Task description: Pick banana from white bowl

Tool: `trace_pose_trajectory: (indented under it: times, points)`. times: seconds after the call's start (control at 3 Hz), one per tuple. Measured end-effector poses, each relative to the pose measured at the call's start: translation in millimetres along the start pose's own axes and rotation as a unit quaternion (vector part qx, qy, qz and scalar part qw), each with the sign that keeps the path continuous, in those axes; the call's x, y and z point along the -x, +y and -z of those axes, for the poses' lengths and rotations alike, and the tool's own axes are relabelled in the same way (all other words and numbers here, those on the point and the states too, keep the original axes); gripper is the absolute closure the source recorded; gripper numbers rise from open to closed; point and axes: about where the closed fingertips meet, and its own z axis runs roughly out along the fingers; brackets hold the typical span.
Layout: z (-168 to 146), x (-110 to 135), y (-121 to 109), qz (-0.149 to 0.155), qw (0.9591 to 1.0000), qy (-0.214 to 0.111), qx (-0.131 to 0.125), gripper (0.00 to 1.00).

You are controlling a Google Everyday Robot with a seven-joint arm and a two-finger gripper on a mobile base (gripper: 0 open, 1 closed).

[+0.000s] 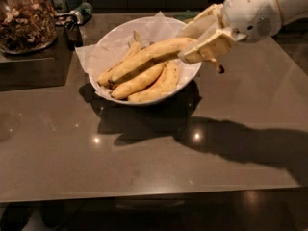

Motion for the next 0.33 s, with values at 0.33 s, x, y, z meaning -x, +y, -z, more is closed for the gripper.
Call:
trace_pose_trajectory:
  times: [0.33]
  points:
    - [17.9, 0.2, 16.0, -0.007, 0.9997, -0.023, 0.006, 1.0]
